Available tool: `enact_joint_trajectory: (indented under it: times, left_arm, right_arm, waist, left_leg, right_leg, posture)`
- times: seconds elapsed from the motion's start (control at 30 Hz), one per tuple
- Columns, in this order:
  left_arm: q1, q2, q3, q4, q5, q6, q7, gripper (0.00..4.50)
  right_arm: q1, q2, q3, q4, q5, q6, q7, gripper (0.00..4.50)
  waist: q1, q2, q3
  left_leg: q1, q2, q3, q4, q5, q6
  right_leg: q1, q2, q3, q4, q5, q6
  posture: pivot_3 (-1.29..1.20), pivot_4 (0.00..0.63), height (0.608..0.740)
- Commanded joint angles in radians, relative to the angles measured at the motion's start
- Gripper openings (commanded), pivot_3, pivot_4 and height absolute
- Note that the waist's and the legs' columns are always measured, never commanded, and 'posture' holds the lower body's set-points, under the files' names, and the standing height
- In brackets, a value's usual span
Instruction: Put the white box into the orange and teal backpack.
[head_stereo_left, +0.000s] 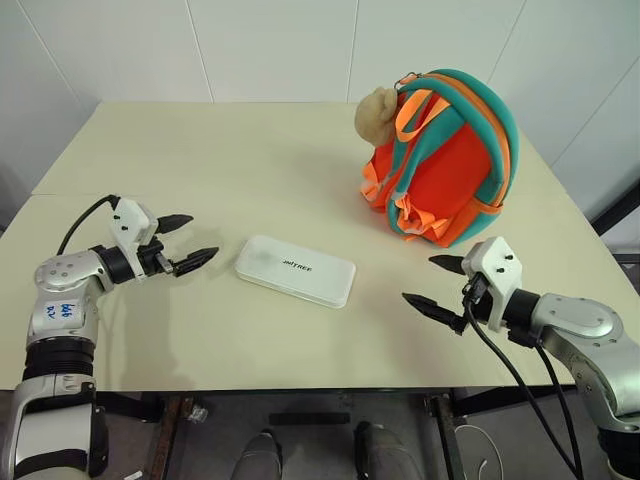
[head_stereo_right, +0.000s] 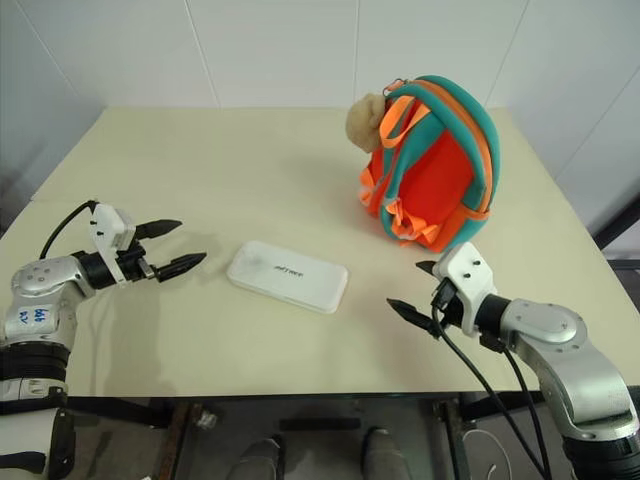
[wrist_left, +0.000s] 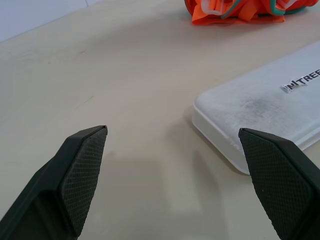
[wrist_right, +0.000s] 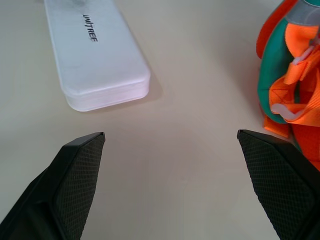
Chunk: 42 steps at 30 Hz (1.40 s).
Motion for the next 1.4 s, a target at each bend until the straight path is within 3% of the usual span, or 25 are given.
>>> enact_joint_trajectory:
  times: [0.03,0.53,0.57,0.7,1.0,1.03,1.1,1.4]
  left_arm:
    - [-0.037,0.010,0.008,0.007,-0.001,-0.033,-0.001,4.50]
    - [-0.130,-0.006,-0.029,0.131,0.032,-0.073,-0.017,4.50]
    - [-0.140,-0.010,-0.034,0.148,0.055,-0.085,0.020,4.50]
    - [-0.169,-0.014,-0.057,0.194,0.093,-0.102,0.047,3.63]
    - [-0.259,-0.050,-0.110,0.326,0.156,-0.117,0.066,0.84]
    - [-0.260,-0.051,-0.117,0.337,0.166,-0.109,0.071,0.51]
    - [-0.264,-0.052,-0.130,0.359,0.187,-0.095,0.087,0.03]
    - [-0.291,-0.097,-0.149,0.434,0.203,-0.094,0.073,0.03]
  right_arm:
    - [-0.017,-0.001,-0.030,-0.032,0.014,0.000,-0.017,4.48]
    - [-0.056,0.040,0.022,-0.046,0.000,0.032,-0.089,4.48]
    - [-0.063,0.039,0.040,-0.029,-0.020,0.023,-0.090,4.30]
    - [-0.086,0.033,0.101,0.008,-0.075,0.032,-0.103,3.27]
    - [-0.126,0.087,0.190,0.088,-0.164,0.036,-0.157,0.17]
    - [-0.142,0.102,0.212,0.110,-0.182,0.036,-0.167,0.00]
    - [-0.167,0.125,0.242,0.145,-0.211,0.039,-0.183,0.00]
    - [-0.239,0.203,0.310,0.219,-0.283,0.093,-0.217,0.00]
  waist:
    - [0.000,0.000,0.000]
    - [-0.002,0.000,0.000]
    - [-0.003,0.000,0.000]
    - [0.000,0.000,0.000]
    - [0.002,0.000,0.000]
    - [0.001,0.000,0.000]
    - [-0.005,0.000,0.000]
    - [0.003,0.000,0.000]
  left_leg:
    - [0.000,0.000,0.000,0.000,0.000,0.000]
    - [0.000,0.000,0.000,0.000,0.000,0.000]
    - [0.000,0.000,0.000,0.000,0.000,0.000]
    - [0.000,0.000,0.000,0.001,0.000,0.000]
    - [-0.001,0.000,0.000,0.000,0.000,0.000]
    - [-0.001,0.000,0.000,0.000,0.000,0.000]
    - [0.000,0.000,0.000,0.000,0.000,0.000]
    - [-0.001,0.000,-0.001,0.000,0.000,0.000]
  right_leg:
    - [0.000,0.000,0.000,0.000,0.000,0.000]
    - [0.000,0.000,0.000,0.000,0.000,0.000]
    - [0.000,0.000,0.000,0.000,0.000,0.000]
    - [0.000,0.000,0.000,0.000,0.001,0.002]
    - [0.000,0.000,0.000,0.000,0.002,0.005]
    - [0.000,0.000,0.000,0.000,0.002,0.005]
    - [0.000,0.000,0.000,0.000,0.003,0.005]
    - [-0.001,0.001,0.000,0.001,0.003,0.005]
  posture:
    - [0.00,0.150,0.740]
    - [0.00,0.150,0.740]
    - [0.00,0.150,0.740]
    - [0.00,0.150,0.740]
    - [0.00,0.150,0.740]
    - [0.00,0.150,0.740]
    - [0.00,0.150,0.740]
    - [0.00,0.150,0.740]
